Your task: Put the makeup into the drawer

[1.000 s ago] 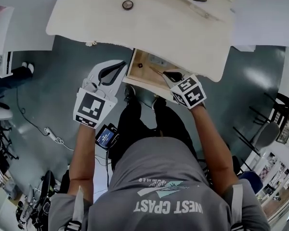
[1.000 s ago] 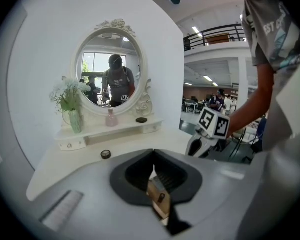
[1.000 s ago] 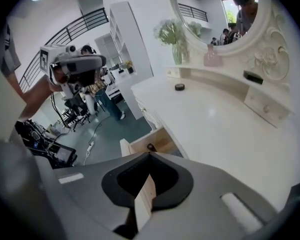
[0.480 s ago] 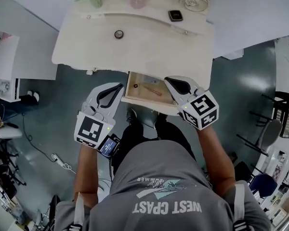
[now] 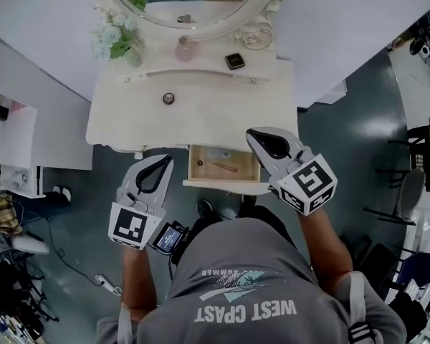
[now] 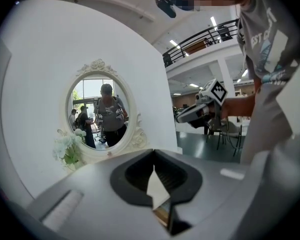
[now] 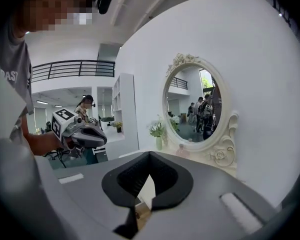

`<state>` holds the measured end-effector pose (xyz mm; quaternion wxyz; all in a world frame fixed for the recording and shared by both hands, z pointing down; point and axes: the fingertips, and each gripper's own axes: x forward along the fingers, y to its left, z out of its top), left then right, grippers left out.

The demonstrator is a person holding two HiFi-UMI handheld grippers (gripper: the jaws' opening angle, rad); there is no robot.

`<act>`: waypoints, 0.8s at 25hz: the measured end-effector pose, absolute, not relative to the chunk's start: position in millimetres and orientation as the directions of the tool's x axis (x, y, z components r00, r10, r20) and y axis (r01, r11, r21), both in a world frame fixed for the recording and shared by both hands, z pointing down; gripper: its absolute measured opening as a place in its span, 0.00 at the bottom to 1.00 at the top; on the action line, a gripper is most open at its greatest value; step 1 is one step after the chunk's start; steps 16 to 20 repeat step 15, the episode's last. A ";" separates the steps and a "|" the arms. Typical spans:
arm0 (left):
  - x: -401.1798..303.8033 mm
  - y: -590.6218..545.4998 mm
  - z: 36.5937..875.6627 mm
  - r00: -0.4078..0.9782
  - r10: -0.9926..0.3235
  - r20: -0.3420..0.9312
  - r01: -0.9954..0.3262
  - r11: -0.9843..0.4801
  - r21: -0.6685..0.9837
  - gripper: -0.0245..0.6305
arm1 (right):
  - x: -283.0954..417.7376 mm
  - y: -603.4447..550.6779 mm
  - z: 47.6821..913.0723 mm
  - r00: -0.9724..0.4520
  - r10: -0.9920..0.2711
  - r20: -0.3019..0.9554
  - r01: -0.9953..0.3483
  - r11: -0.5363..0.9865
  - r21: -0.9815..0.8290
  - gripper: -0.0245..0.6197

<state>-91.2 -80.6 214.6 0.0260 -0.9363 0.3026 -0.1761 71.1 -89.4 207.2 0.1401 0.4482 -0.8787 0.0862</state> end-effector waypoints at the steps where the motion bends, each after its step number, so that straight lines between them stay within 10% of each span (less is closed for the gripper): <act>1: -90.7 -78.8 211.3 0.755 -0.577 0.312 -0.558 -0.815 -0.157 0.04 | 72.7 -86.5 201.8 -0.556 -0.768 0.317 -0.813 0.581 -0.019 0.04; 20: -91.1 -52.8 188.2 0.743 -0.596 0.305 -0.572 -0.802 -0.173 0.04 | 86.4 -59.0 177.6 -0.545 -0.784 0.296 -0.820 0.572 0.003 0.04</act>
